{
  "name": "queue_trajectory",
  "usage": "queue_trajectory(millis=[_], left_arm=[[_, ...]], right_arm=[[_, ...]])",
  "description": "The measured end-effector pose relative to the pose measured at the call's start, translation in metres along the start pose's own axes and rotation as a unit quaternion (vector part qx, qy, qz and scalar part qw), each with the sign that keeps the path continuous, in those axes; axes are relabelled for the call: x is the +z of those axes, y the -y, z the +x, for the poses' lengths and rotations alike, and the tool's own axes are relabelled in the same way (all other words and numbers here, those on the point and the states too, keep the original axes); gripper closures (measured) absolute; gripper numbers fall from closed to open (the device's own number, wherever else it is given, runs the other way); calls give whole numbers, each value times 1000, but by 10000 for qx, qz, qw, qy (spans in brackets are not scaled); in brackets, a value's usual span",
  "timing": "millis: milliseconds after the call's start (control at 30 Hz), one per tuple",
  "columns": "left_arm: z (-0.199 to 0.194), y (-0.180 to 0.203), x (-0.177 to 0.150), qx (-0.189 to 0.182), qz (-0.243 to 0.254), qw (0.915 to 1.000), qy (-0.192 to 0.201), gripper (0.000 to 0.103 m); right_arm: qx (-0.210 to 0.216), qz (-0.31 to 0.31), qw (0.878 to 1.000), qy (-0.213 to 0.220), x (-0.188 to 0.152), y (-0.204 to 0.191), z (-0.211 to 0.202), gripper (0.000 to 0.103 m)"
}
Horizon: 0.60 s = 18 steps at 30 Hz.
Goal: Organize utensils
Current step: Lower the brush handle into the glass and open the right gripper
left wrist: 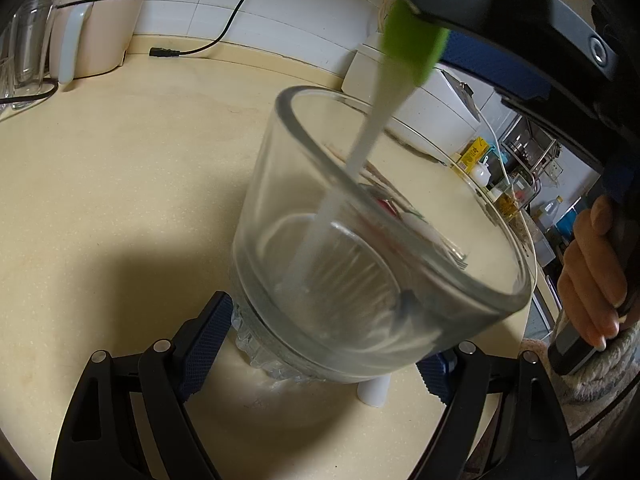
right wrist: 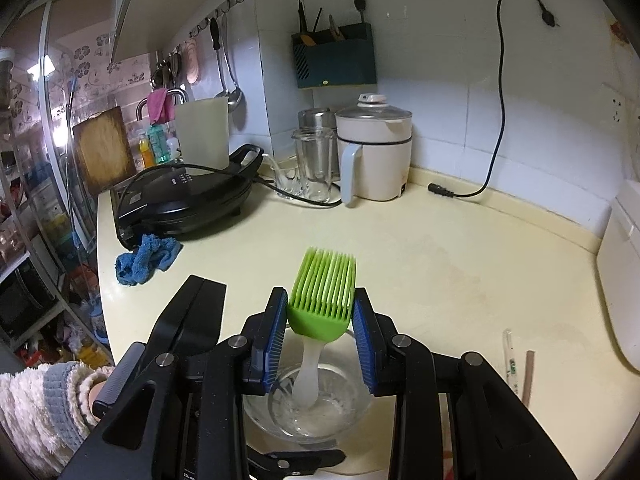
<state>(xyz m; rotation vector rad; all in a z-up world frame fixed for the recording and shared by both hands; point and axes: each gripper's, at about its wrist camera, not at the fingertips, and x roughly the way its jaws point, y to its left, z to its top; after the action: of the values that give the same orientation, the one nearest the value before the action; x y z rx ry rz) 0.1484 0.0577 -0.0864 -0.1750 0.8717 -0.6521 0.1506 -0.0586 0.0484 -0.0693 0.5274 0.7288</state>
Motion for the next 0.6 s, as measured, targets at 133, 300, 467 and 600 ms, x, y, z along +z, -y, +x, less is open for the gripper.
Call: queue_trajectory(millis=[133,300,467,600], left_arm=[[0,0,0,-2,-2,10000,2,16],[1,0,0,-9,-7,10000,4,16],[1,1,0,-12,-8,10000,6,16],[1,1,0,-15,-10,10000,9,16]], right_arm=[[52,112,9999,48,0,0,1,63],[58,262,9995,176,1,4,-5,63],[102,602,9968,514,5,18,-20,63],[-4,958,9905,985,8,36,-45,63]])
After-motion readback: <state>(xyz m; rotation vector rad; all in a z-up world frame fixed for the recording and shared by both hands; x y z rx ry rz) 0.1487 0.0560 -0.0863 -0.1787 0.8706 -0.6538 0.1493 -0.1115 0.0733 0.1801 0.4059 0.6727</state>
